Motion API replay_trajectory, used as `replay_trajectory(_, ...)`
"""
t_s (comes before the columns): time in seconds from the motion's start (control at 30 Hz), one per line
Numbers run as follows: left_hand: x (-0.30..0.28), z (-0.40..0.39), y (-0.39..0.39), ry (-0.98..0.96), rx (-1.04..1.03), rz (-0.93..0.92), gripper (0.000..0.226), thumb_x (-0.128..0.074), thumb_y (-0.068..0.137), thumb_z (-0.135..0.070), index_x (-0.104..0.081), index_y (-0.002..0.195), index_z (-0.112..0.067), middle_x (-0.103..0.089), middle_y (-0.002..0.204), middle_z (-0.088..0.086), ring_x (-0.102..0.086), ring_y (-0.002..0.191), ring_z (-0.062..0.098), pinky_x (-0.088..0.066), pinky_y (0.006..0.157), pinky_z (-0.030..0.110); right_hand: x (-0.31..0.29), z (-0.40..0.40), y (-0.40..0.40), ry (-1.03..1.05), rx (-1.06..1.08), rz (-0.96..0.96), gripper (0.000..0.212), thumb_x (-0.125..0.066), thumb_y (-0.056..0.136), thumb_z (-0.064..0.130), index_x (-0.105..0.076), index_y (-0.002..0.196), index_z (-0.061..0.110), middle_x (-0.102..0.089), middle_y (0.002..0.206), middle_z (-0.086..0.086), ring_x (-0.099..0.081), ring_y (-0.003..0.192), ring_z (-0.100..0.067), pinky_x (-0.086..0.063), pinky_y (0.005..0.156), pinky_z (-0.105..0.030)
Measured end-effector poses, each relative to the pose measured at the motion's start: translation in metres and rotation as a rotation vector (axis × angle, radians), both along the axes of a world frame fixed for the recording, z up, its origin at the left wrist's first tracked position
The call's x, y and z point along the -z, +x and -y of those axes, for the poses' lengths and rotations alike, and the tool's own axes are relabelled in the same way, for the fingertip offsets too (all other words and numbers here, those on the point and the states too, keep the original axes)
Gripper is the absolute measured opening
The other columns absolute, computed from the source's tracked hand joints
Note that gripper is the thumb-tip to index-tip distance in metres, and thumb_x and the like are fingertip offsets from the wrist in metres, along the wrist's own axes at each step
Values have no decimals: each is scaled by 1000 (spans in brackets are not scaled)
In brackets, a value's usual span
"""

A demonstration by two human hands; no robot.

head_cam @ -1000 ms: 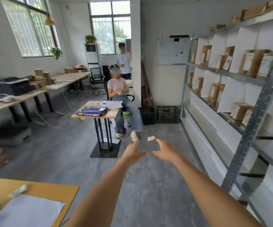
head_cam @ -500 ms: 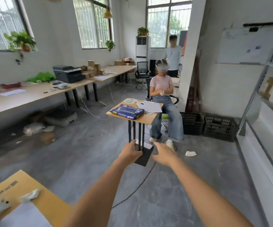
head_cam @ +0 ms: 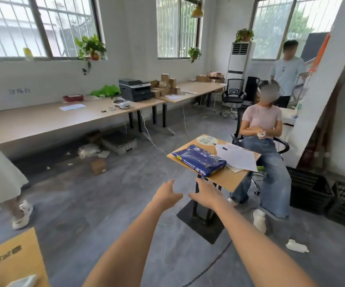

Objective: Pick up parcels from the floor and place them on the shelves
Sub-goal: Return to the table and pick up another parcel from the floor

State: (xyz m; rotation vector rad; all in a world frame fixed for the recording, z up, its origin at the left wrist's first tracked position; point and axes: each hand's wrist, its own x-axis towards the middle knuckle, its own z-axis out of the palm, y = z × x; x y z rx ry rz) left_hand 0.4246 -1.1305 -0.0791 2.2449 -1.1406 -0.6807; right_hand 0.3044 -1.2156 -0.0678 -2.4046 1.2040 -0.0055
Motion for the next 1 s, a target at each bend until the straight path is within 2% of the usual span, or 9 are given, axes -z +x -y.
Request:
replay_trajectory(0.17,18,52,58,38,-124,17,72,-57,87,-25,-25,150,-12,-38,148,14,-40,136,27,-36,106,31,20,68,68,56,-127,6,81,-57,85,43,-19,150,16,-30,155,-7,-35,140,-27,-35,110,-42)
replay_trajectory(0.33,12,102,119,41,-290,12,72,-57,86,-26,-25,150,-15,-39,145,13,-50,124,29,-49,97,37,22,138,142,110,-239,65,78,-59,85,40,-22,149,14,-33,152,-10,-38,137,-28,-38,108,-44)
replay_trajectory(0.47,5,130,170,71,-380,39,74,-57,86,-26,-23,151,-16,-36,148,11,-47,129,26,-45,98,35,14,174,203,122,-333,97,76,-59,84,37,-25,147,13,-35,150,-12,-40,135,-30,-39,108,-44)
replay_trajectory(0.67,20,155,249,93,-486,1,72,-55,88,-28,-22,151,-16,-37,147,11,-45,131,27,-43,102,35,30,210,292,123,-458,8,75,-59,84,40,-27,146,14,-39,147,-11,-40,135,-30,-39,107,-43)
replay_trajectory(0.87,52,179,369,116,-584,-57,73,-53,89,-28,-19,152,-16,-31,151,12,-44,131,28,-45,101,35,47,247,415,100,-559,-69,67,-54,86,38,-28,144,15,-37,146,-9,-39,133,-30,-39,104,-42)
replay_trajectory(1.0,56,203,468,60,-668,-130,72,-52,88,-27,-21,152,-16,-30,153,13,-44,132,27,-41,93,28,44,280,514,85,-564,-104,73,-53,86,36,-21,149,17,-31,151,-9,-34,137,-30,-36,107,-42)
